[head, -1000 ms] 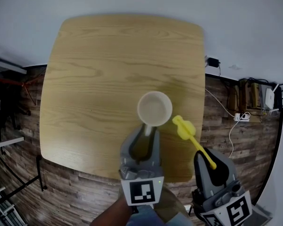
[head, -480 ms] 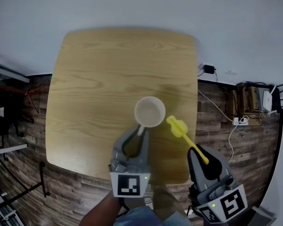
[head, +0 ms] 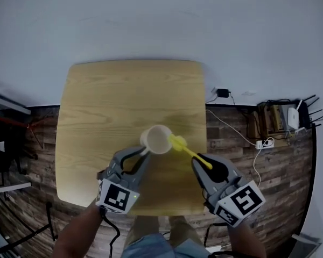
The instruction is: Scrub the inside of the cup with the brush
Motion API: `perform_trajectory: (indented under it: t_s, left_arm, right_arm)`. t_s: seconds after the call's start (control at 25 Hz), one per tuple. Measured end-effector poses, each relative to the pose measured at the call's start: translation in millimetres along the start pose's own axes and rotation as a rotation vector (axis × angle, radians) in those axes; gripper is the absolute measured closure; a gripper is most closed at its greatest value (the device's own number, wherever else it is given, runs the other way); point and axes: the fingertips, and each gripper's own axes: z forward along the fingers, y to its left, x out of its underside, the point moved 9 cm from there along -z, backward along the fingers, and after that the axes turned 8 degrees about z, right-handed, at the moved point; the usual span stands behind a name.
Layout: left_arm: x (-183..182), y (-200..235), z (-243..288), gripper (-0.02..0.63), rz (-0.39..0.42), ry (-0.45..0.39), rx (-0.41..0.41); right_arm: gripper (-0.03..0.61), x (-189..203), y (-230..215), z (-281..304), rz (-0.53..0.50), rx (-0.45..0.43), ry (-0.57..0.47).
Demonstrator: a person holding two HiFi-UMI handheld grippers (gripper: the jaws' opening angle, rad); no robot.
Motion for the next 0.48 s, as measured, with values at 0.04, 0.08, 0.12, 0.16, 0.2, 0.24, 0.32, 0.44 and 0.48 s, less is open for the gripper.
perform_trajectory:
  t_s: [0.04,0.08,0.12,0.16,0.2,0.24,0.32,0.44,0.48]
  left_arm:
    - [0.6,3.4,1.6,0.538,0.028,0.0,0.031]
    - [-0.2,7.0,3.1,0.538,0.048,-0.002,0.057]
    - [-1.7,10.3,4.5,0.538,0.062,-0.003,0.079]
    - [-3.7,13.2,5.5,0.538,0.067,-0.004,0.098]
    - [-6.6,15.8,6.5,0.538,0.062,-0.005,0.112]
    - [-10.2,18.1,7.5,0.538,0.052,-0.006,0.121]
    - [-15.3,21.8,9.9,0.538,0.046,-0.01,0.133]
    - [-19.5,24.6,14.1,0.538,0.09,-0.013,0.158]
    - [-20.8,24.5,15.3,0.538,0.106,-0.014,0.171]
  right_arm:
    - [0.538,0.7,-3.1,2.5,-0.003,-0.013,0.011]
    - [0.538,0.9,-6.0,5.1,-0.007,-0.025,0.021]
    - [0.538,0.4,-8.5,7.8,-0.011,-0.033,0.029]
    - [0.538,-0.5,-10.7,10.6,-0.015,-0.04,0.037]
    - [0.538,-1.7,-12.7,13.5,-0.019,-0.047,0.045]
    - [0.538,-2.9,-14.5,16.4,-0.025,-0.056,0.055]
    - [0.538,-5.4,-16.6,23.4,-0.051,-0.081,0.085]
    - [0.538,-10.4,-13.1,34.9,-0.124,-0.126,0.156]
    - [0.538,-12.1,-11.1,38.4,-0.154,-0.141,0.182]
